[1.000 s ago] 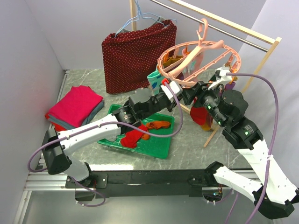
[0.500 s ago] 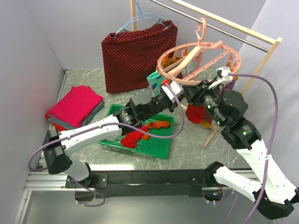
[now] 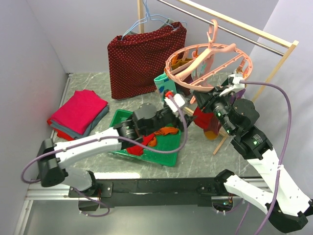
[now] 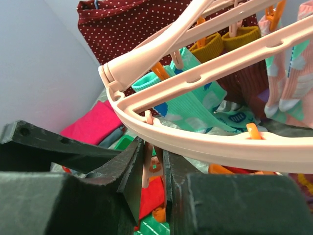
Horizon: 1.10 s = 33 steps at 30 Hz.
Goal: Clip the socks to the hanger
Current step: Open the clamp at the hanger, then pick up the sock from the bin.
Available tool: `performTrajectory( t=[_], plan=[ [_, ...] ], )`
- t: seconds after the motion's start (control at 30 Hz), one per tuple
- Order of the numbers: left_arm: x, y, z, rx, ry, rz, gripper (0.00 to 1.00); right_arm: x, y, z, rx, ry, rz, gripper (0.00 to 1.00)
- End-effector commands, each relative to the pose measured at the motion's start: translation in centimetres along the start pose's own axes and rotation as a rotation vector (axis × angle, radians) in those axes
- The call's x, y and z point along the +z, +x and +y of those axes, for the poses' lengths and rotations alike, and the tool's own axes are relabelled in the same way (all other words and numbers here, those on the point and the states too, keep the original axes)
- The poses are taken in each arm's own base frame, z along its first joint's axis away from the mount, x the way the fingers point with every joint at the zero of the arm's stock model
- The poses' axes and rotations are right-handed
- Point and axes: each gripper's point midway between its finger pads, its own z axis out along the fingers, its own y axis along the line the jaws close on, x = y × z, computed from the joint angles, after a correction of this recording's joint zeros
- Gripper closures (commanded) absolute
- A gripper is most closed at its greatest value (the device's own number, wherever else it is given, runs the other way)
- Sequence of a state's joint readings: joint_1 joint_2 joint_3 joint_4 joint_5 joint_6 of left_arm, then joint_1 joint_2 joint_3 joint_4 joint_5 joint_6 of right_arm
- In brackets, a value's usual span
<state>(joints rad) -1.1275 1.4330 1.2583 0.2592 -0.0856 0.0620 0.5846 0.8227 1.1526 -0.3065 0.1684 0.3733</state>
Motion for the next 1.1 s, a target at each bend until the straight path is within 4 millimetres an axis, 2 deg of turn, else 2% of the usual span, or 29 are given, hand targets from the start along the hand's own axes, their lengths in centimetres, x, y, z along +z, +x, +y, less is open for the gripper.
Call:
performTrajectory(
  t=[0.0,0.03,0.07,0.13,0.17,0.23,0.3,0.37,0.4,0.47,0.5,0.63,0.77,0.87,1.07],
  plan=[
    [-3.7,-1.6,2.2,-0.118,-0.128,-0.018,0.09,-0.7,-2.2,-0.1,-0.009,0.006,-0.087,0.88],
    [-4.3,-0.8,2.6,-0.13,-0.15,0.006,0.09,-0.8,-2.2,-0.1,-0.01,0.004,-0.087,0.88],
    [-5.2,1.3,3.4,-0.132,-0.206,0.073,0.07,-0.8,-2.1,-0.2,-0.012,0.008,-0.086,0.88],
    [-6.7,2.8,4.3,-0.161,-0.27,0.131,0.06,-0.9,-2.2,-0.3,-0.021,0.009,-0.088,0.88],
    [-7.9,5.3,4.7,-0.154,-0.302,0.224,0.06,-1.0,-2.2,-0.2,-0.022,0.004,-0.087,0.88],
    [-9.4,7.2,5.9,-0.191,-0.381,0.287,0.06,-1.1,-2.2,-0.2,-0.027,0.003,-0.087,0.88],
    [-11.4,10.6,7.0,-0.228,-0.453,0.403,0.07,-1.2,-2.2,-0.3,-0.035,0.005,-0.084,0.88],
    [-12.8,13.0,7.6,-0.249,-0.492,0.485,0.07,-1.2,-2.1,-0.4,-0.039,0.009,-0.081,0.88],
    [-14.1,15.0,8.7,-0.292,-0.551,0.557,0.07,-1.2,-2.1,-0.4,-0.042,0.009,-0.081,0.88],
    [-14.9,16.9,9.3,-0.367,-0.574,0.623,0.09,-1.2,-1.9,-0.4,-0.044,0.006,-0.076,0.88],
    [-15.4,18.2,10.5,-0.42,-0.625,0.655,0.09,-1.2,-1.8,-0.4,-0.047,0.007,-0.074,0.88],
    [-15.9,21.4,10.4,-0.511,-0.602,0.787,0.12,-1.1,-1.8,-0.5,-0.047,0.01,-0.071,0.88],
    [-15.8,25.5,10.1,-0.548,-0.591,0.965,0.14,-1.2,-2.0,-0.5,-0.051,0.011,-0.077,0.88],
    [-15.3,27.2,9.5,-0.563,-0.544,1.024,0.21,-1.3,-1.9,-0.6,-0.056,0.014,-0.076,0.88],
    [-12.8,26.2,7.8,-0.588,-0.432,0.991,0.29,-1.5,-1.8,-0.9,-0.055,0.022,-0.082,0.88]
  ],
)
